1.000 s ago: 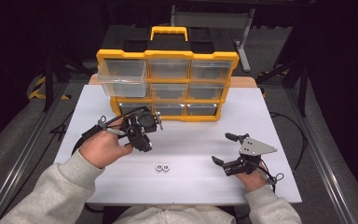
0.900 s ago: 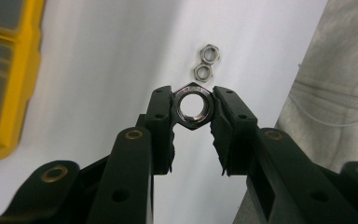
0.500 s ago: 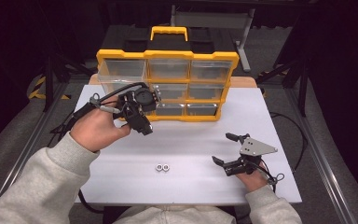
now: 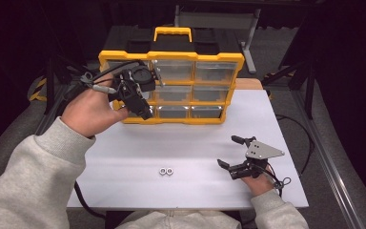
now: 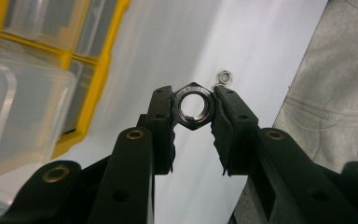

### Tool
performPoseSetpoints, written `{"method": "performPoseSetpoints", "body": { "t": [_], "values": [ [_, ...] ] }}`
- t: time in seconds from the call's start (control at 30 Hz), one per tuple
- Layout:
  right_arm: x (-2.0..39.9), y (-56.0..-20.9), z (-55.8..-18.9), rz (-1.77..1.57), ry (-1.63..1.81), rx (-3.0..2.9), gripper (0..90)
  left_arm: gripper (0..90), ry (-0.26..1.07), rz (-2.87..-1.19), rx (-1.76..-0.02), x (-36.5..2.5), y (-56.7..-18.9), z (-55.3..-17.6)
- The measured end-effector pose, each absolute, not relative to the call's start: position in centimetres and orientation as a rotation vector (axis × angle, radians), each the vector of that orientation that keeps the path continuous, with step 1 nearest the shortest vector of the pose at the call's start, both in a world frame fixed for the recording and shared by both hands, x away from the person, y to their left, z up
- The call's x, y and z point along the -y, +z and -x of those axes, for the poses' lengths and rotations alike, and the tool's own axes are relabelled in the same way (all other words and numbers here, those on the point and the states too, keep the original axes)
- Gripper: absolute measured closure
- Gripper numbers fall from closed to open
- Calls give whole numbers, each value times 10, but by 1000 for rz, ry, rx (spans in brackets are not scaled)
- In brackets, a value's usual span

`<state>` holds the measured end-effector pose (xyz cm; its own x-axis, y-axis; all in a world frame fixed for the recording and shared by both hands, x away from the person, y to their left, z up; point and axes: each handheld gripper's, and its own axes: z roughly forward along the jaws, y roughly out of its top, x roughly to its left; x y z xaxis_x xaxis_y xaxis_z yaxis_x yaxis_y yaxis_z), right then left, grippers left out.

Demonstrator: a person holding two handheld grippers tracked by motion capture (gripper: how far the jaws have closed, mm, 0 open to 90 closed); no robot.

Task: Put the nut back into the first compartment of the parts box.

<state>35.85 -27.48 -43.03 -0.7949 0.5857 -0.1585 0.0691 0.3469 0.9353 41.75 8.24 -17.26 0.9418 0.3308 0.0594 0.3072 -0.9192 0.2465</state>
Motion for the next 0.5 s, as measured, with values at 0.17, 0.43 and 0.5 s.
{"method": "performPoseSetpoints", "body": {
  "t": [0.17,0.43,0.5],
  "values": [
    [275,-431,-358,-571,1455,-2144,37,697,158,-2837,-503,-86,-158,-423],
    [275,-431,-359,-571,1456,-2143,37,696,163,-2792,-613,-93,-140,-437],
    [275,-431,-359,-571,1456,-2144,37,697,168,-2777,-634,-96,-136,-441]
  ]
}}
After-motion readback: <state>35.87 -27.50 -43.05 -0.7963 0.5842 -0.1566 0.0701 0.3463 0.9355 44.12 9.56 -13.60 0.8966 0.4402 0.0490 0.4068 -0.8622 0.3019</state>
